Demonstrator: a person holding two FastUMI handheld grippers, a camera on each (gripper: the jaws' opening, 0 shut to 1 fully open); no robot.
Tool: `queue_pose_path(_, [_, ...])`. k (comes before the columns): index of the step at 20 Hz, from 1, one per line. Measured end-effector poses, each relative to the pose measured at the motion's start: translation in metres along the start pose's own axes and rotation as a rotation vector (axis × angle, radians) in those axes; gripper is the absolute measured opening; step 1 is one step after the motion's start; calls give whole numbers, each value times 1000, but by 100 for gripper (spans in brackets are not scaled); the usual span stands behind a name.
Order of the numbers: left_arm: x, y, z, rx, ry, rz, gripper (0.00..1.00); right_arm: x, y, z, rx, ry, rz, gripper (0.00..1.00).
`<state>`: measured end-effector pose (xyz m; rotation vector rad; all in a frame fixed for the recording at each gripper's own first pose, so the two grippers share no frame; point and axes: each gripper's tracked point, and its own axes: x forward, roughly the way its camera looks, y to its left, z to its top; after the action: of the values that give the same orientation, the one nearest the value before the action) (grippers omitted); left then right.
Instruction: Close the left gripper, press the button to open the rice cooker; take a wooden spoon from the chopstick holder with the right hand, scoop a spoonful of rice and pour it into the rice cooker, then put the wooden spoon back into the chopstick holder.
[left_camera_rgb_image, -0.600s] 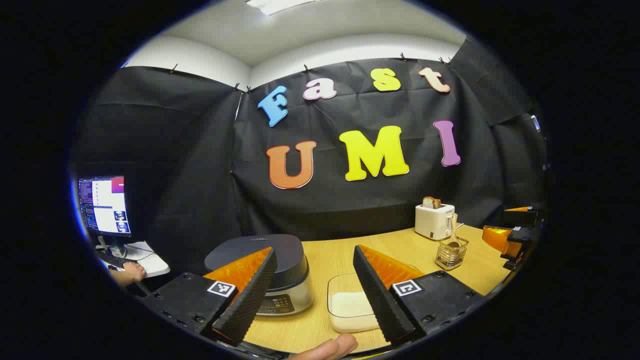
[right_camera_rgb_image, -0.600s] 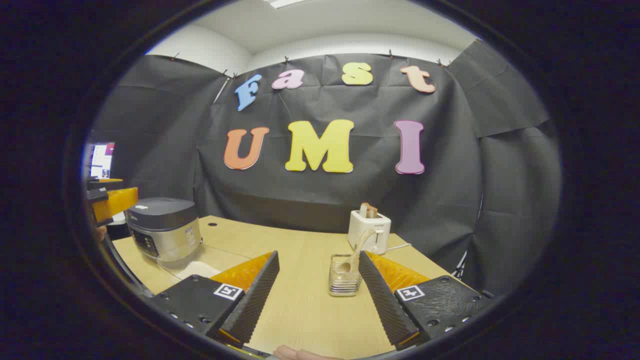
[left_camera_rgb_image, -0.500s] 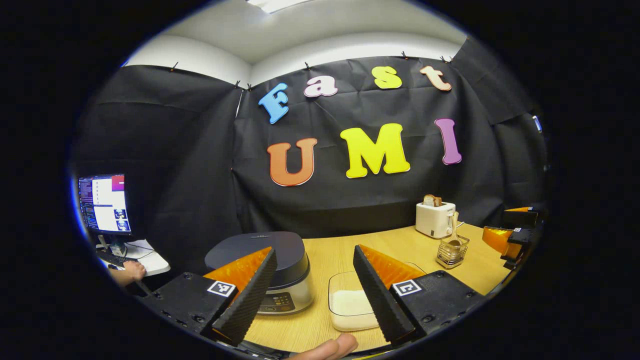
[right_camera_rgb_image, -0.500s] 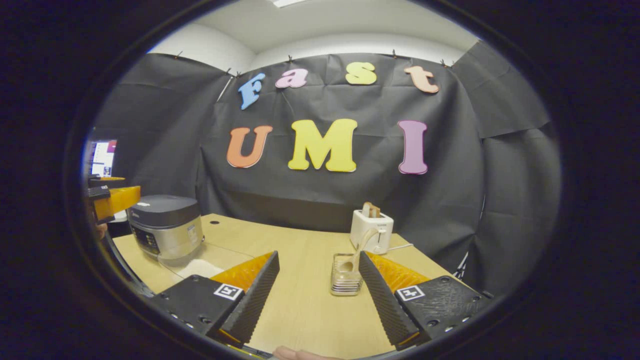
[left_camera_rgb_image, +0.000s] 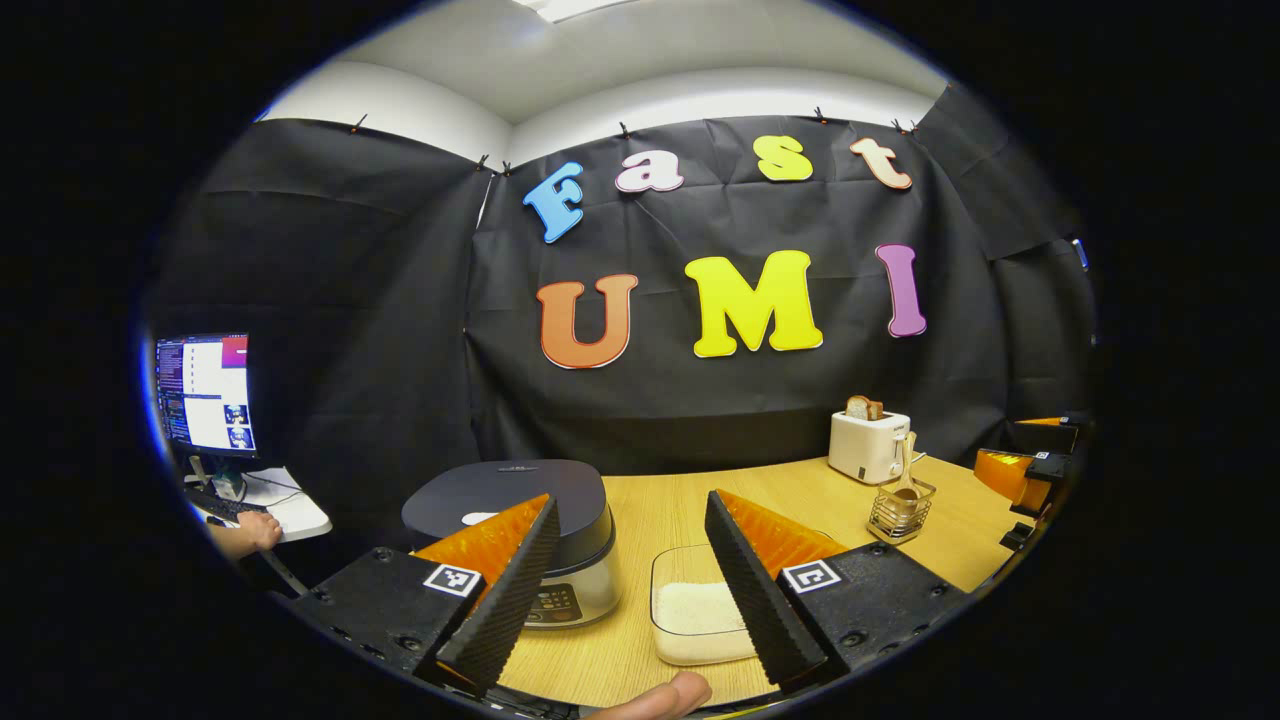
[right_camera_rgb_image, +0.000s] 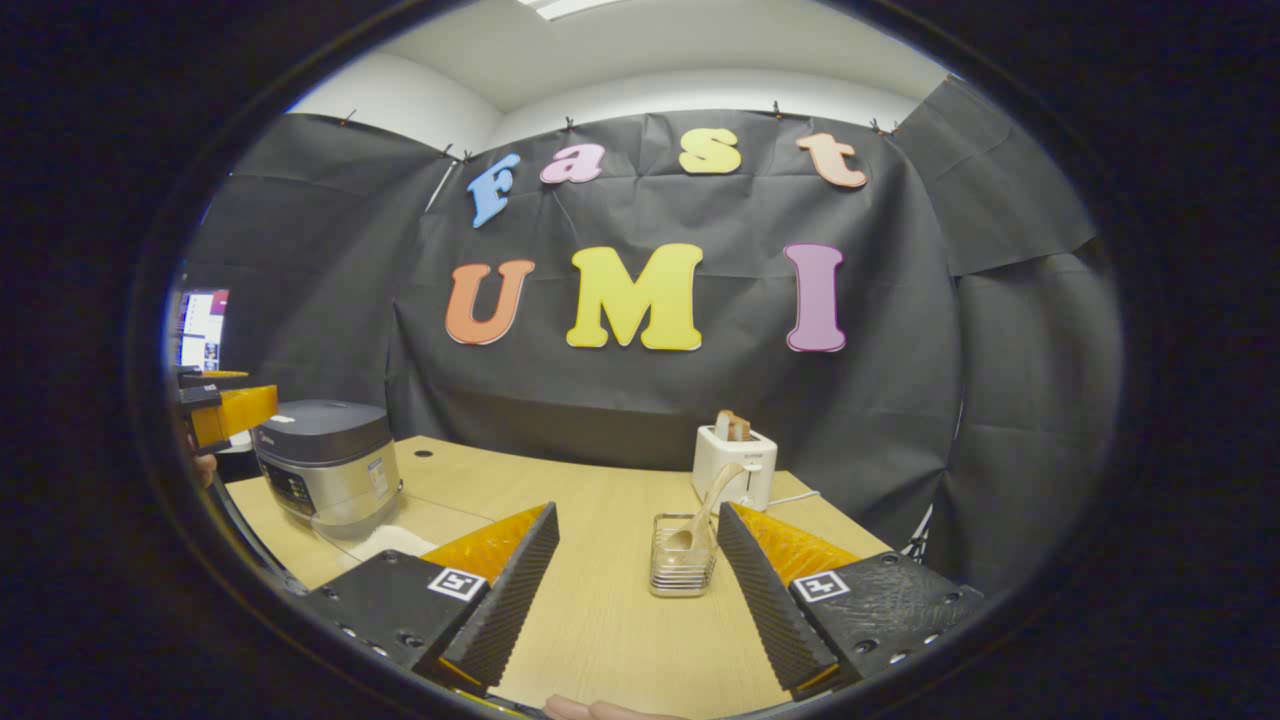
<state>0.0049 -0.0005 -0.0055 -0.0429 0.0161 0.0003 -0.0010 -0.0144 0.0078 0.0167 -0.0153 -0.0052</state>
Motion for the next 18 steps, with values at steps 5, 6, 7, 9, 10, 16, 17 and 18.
queue_pose_path(5, [3, 6, -3, -7, 22, 19, 86, 2, -4, 0, 5, 1, -6, 96])
queue_pose_path(6, [2, 12, -3, -6, 27, 38, 81, 2, -6, 1, 9, 1, -8, 96])
queue_pose_path(7, [4, 14, -4, -12, 29, 45, 78, 3, -7, 1, 14, 1, -10, 96])
queue_pose_path(9, [6, 18, -6, -27, 43, 42, 71, 3, -8, 1, 23, 1, -6, 96])
queue_pose_path(10, [6, 22, -7, -31, 56, 45, 62, 4, -9, 1, 28, 2, -7, 95])
queue_pose_path(16, [24, 59, 3, -19, 102, 77, 22, 5, -14, 0, 48, 7, -15, 95])
queue_pose_path(17, [27, 62, 3, -21, 116, 73, 11, 5, -15, 0, 52, 9, -14, 95])
queue_pose_path(18, [31, 67, 2, -26, 132, 79, 11, 5, -16, 1, 58, 9, -13, 95])
